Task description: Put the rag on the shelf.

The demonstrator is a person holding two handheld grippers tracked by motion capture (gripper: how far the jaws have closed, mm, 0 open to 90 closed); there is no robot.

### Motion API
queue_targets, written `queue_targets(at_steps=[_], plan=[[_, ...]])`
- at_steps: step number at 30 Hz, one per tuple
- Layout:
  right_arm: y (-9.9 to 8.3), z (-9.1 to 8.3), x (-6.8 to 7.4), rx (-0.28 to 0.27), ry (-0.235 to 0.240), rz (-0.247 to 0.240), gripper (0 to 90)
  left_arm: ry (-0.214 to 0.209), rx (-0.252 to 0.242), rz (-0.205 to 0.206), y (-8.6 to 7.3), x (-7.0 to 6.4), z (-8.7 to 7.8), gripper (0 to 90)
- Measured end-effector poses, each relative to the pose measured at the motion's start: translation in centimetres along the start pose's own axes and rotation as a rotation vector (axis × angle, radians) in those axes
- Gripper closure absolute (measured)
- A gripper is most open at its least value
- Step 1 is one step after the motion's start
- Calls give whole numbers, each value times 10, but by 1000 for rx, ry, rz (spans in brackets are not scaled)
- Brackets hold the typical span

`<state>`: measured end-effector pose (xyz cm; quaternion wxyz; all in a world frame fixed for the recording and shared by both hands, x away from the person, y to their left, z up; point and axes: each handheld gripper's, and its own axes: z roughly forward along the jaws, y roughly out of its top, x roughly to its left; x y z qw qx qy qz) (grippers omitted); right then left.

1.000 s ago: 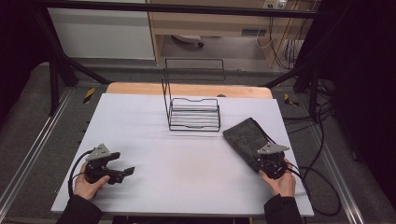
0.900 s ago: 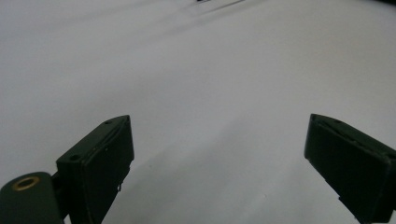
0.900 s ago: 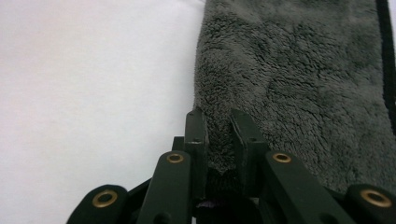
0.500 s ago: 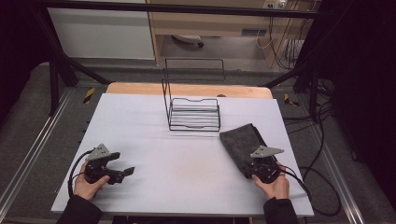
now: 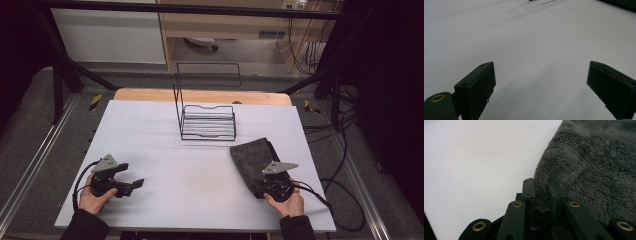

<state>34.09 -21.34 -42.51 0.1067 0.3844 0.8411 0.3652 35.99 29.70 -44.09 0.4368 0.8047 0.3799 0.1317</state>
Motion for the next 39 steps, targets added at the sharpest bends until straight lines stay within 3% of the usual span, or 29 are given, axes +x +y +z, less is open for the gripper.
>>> queue_targets(at_steps=[6, 8, 10, 12, 16, 22, 31, 39], plan=[[-1, 4, 1, -11, -2, -9, 637, 2, 0, 0, 0, 0, 0, 82], [5, 2, 3, -56, -6, -11, 530, 1, 1, -5, 0, 0, 1, 82], [9, 1, 3, -73, -11, -11, 523, 2, 2, -3, 0, 0, 1, 82], [20, 6, 4, -90, -41, -12, 465, 1, 3, -3, 0, 0, 1, 82], [31, 28, 4, -52, -105, -11, 418, 1, 2, -3, 0, 0, 1, 82], [33, 54, -3, 2, -162, -9, 466, 1, 2, -4, 0, 1, 1, 82], [28, 56, 1, 12, -244, -79, 614, -1, 4, -1, 0, 0, 1, 83], [30, 54, -1, 25, -245, -80, 809, -2, 1, -1, 0, 0, 1, 84]])
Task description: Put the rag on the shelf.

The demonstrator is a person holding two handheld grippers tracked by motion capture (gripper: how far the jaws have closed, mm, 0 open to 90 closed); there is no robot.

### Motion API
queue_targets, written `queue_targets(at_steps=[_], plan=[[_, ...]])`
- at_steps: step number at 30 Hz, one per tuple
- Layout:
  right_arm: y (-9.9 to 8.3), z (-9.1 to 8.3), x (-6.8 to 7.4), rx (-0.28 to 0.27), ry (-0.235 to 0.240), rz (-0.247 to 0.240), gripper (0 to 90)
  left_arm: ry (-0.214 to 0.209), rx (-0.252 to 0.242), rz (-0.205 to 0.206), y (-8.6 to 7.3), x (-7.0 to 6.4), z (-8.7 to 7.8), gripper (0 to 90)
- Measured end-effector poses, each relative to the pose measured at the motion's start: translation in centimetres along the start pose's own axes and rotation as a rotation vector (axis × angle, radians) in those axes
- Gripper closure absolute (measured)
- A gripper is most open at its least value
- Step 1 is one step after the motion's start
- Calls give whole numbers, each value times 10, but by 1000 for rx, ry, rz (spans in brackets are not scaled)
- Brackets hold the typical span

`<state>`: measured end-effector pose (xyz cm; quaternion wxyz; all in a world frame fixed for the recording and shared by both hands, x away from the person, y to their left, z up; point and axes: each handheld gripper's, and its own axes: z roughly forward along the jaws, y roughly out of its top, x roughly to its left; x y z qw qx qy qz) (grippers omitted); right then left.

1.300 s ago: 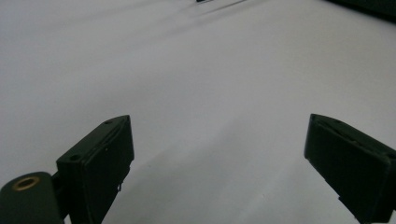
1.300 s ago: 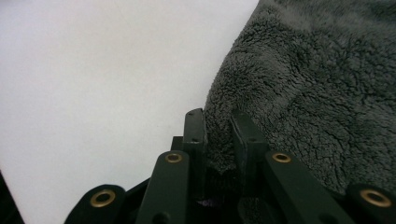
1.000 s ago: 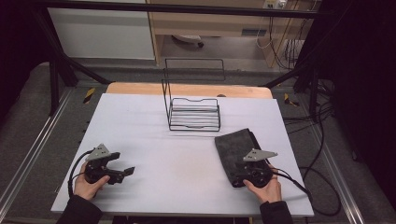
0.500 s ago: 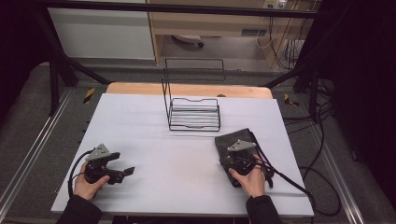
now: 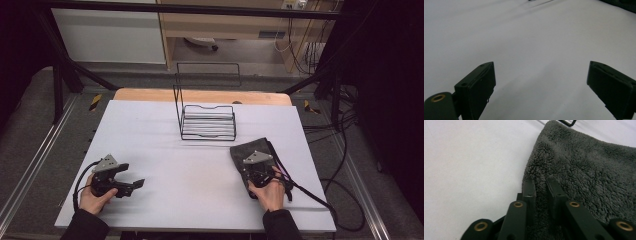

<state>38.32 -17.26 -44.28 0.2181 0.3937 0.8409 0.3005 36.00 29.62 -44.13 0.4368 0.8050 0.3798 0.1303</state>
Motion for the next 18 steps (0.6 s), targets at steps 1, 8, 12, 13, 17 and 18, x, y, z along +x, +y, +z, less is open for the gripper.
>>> queue_targets(at_steps=[1, 8, 12, 13, 17, 18], plan=[[0, 0, 0, -3, 4, 10, 817, 0, 1, 1, 0, 0, 0, 83], [4, -11, -3, -49, 25, 44, 831, 0, 0, -2, 0, 1, 0, 85], [7, -18, 2, -82, 78, 62, 830, -1, 0, -1, 1, 0, 1, 85], [7, -18, 2, -82, 78, 62, 830, -1, 0, -1, 1, 0, 1, 85], [17, -19, 19, -111, 161, 73, 829, -1, 0, -2, 1, 0, 0, 85], [19, -18, 23, -114, 171, 71, 828, 0, 1, -3, 0, 0, 0, 85]])
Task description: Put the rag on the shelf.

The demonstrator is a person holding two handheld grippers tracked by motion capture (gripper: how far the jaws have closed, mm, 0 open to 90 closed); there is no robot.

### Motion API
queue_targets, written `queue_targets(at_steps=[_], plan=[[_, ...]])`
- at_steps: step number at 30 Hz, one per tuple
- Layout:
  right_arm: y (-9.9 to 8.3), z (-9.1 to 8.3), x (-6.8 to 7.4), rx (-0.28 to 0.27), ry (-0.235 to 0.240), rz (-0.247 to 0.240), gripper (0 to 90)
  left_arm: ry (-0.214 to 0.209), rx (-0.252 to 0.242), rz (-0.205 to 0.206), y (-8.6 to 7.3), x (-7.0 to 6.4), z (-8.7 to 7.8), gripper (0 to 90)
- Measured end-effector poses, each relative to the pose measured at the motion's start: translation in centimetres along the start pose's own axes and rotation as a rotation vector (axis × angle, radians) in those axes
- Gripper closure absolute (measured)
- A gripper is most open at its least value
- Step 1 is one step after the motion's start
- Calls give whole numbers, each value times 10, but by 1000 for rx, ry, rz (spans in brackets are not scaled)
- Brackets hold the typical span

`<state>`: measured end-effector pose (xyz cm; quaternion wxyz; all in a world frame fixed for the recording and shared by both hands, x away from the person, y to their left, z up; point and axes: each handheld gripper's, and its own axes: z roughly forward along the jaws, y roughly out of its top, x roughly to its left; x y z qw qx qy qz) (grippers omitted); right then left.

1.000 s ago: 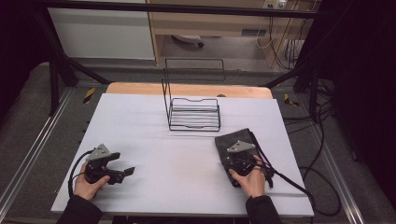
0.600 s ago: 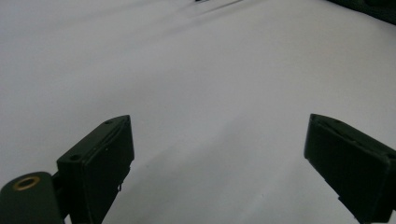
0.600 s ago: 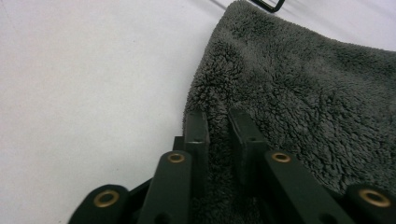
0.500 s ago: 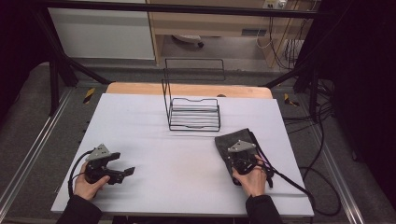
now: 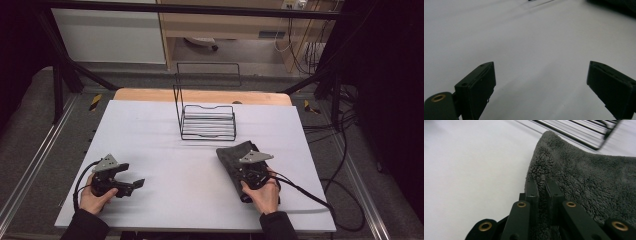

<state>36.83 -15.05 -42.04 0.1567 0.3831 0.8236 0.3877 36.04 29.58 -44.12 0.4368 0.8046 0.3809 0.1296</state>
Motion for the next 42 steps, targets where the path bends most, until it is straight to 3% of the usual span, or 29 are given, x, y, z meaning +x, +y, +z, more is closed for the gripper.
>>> queue_targets(at_steps=[9, 18, 23, 26, 27, 28, 32, 35, 38, 41, 42], plan=[[11, 19, 31, 11, 72, 15, 827, 3, 7, 4, 0, 0, 1, 84], [28, 42, 58, 16, 92, 49, 827, 1, 8, -1, 0, 0, 1, 84], [35, 58, 73, 26, 98, 41, 820, 0, 11, 0, 0, 0, 1, 84], [32, 68, 75, 41, 111, 51, 768, -1, 15, -5, 0, -1, 1, 82], [32, 68, 75, 41, 111, 51, 768, -1, 15, -5, 0, -1, 1, 83], [30, 70, 75, 43, 133, 44, 677, -2, 15, -7, 0, -1, 1, 82], [32, 60, 70, -9, 192, 41, 521, 0, 21, -15, 3, -5, 2, 78], [33, 51, 63, -35, 169, 22, 497, 8, 22, -19, 6, -9, 4, 76], [28, 26, 40, -58, 119, 2, 499, -2, 30, -7, 13, -23, 8, 75], [14, 10, 17, -47, 78, 11, 531, -18, 38, -3, 17, -30, 12, 70], [8, 6, 11, -38, 66, 22, 548, -22, 52, 5, 21, -38, 16, 71]])
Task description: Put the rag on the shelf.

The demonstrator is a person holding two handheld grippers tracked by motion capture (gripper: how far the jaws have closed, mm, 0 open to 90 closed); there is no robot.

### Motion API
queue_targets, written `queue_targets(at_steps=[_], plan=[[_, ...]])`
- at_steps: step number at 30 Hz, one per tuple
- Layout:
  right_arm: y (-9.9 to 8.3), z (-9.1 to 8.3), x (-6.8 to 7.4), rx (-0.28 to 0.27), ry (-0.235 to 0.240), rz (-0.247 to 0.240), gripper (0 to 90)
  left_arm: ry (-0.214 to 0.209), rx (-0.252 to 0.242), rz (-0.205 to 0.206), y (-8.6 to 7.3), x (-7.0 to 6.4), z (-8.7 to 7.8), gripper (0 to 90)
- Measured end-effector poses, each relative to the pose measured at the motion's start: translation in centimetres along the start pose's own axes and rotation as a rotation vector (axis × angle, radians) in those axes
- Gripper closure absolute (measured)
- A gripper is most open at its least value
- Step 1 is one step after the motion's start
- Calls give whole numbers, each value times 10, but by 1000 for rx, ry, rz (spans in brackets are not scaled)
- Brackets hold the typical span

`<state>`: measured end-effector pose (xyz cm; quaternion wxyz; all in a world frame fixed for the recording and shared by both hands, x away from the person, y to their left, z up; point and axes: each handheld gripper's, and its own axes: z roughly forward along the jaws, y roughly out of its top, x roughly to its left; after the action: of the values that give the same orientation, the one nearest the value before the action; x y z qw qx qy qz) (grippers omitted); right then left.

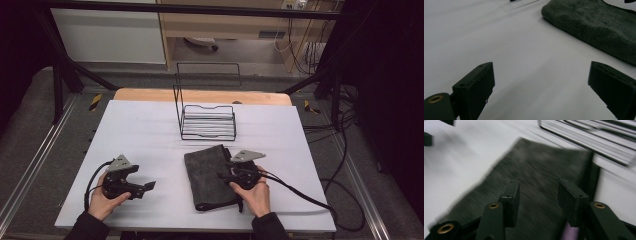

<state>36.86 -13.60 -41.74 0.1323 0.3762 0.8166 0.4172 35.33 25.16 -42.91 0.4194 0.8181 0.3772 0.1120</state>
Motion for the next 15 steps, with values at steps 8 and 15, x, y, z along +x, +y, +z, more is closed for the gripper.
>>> queue_targets(at_steps=[8, 15], plan=[[-36, -8, -15, 62, 35, 46, 696, -23, 30, 32, 14, -25, 16, 75], [-32, -10, -17, 49, 55, 89, 876, -24, 40, 44, 18, -34, 19, 86]])
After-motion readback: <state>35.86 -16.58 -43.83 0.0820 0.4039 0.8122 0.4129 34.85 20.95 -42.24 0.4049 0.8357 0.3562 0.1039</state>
